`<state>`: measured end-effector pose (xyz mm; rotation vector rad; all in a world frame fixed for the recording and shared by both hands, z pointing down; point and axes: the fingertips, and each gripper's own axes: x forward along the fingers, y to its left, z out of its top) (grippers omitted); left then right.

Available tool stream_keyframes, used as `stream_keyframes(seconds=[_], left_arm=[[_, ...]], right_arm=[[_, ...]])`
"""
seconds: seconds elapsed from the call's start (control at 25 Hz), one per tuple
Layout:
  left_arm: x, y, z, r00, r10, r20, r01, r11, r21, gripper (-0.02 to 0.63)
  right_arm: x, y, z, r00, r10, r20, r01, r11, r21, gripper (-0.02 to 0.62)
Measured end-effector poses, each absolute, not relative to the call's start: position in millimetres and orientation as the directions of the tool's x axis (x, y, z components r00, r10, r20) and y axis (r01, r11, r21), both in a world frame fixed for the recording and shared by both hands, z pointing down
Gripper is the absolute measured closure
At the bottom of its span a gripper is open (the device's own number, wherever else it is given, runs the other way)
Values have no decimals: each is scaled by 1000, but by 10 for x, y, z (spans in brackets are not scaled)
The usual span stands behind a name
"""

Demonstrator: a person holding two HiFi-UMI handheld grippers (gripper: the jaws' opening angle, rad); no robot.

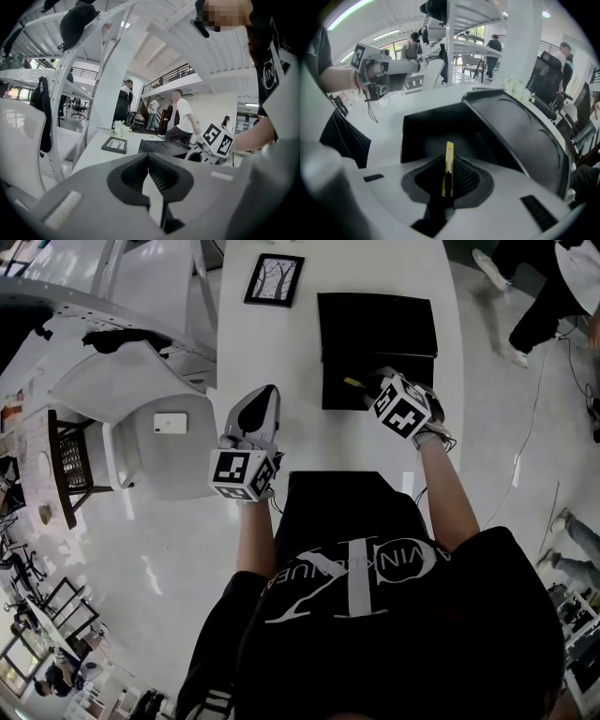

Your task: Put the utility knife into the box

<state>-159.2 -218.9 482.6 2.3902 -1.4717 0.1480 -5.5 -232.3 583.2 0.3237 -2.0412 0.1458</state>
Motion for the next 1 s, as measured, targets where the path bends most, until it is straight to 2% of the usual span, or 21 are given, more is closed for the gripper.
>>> stream_keyframes(seconds=[0.6, 1.0], left_arm=[[-1564, -2159, 4773, 469, -849, 243, -878, -421, 226, 594], [-1421, -2197, 4677, 506, -833, 223, -859, -465, 213, 594]], right_arm=[[-21, -2333, 5638, -496, -217, 841, -346, 937, 38, 542], [143, -2320, 5336, -568, -313, 761, -476, 879, 6, 572]])
